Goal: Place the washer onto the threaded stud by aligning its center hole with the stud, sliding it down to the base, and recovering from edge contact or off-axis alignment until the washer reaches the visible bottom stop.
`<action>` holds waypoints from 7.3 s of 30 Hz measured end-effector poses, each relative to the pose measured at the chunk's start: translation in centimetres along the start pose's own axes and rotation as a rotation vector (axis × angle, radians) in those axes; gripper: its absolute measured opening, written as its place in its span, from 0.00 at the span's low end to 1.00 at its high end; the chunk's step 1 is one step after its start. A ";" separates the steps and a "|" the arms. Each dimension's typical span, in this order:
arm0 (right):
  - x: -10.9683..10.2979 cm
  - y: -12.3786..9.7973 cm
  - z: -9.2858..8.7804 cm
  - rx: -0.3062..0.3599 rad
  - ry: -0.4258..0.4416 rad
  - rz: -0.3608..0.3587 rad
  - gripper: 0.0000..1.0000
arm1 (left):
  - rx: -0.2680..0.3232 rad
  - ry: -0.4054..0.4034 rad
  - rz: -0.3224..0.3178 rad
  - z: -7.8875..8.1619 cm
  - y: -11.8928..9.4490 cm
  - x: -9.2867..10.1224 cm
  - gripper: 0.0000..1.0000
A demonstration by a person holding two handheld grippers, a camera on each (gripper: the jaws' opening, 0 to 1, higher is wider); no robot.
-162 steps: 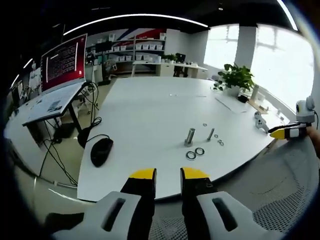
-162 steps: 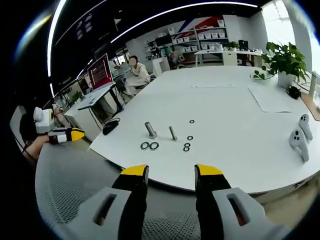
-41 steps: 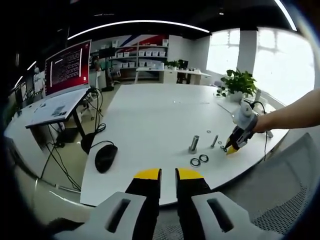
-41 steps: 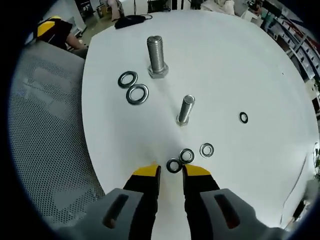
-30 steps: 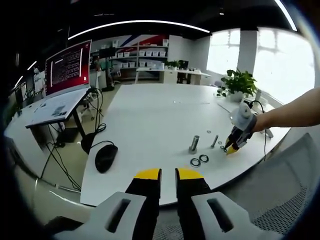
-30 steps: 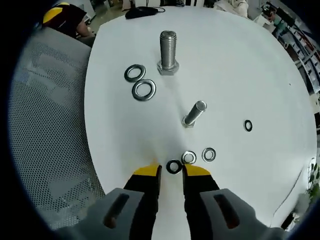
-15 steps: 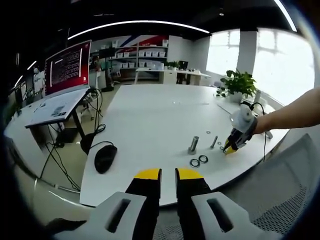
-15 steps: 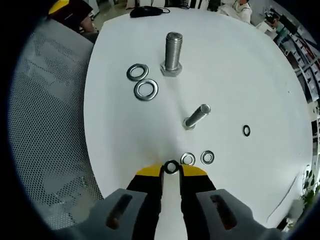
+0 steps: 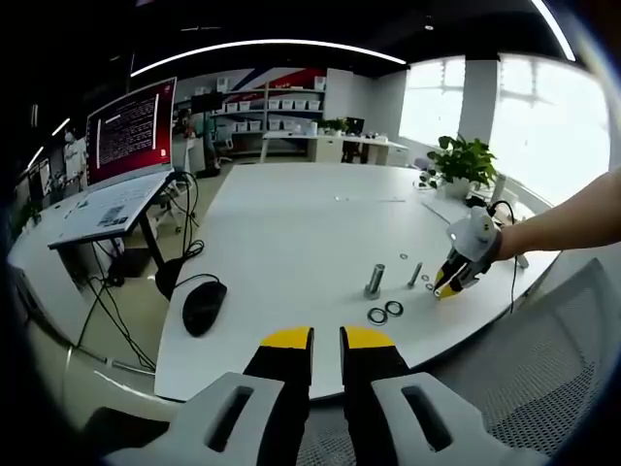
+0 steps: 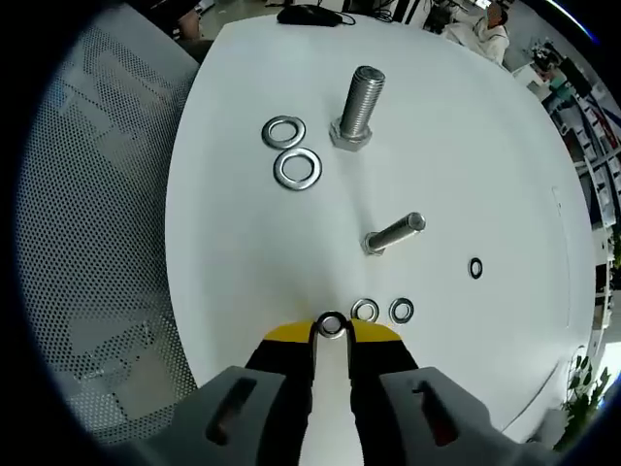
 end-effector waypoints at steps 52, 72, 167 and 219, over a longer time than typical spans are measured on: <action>3.4 -4.9 4.9 0.093 0.020 -0.049 0.14 | 0.003 0.003 0.008 0.1 0.0 0.0 0.08; 4.3 -3.4 5.5 0.061 0.001 -0.010 0.14 | -0.005 -0.004 0.018 0.0 0.1 -0.3 0.08; 2.8 0.4 -1.0 0.076 0.327 0.043 0.22 | -0.008 -0.016 0.029 0.0 0.0 -0.4 0.08; 2.7 0.7 1.7 -0.128 0.192 0.029 0.16 | -0.010 -0.013 0.027 0.0 0.0 -0.3 0.07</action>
Point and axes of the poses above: the point that each gripper's makers call its tool centre point, and the gripper's own axes: y roughly forward along the fingers, x roughly to its right, z roughly out of its top, the point moved 9 cm from there along -y, roughly backward along the fingers, and after that the axes turned 5 degrees about -y, right-handed, at the moved point
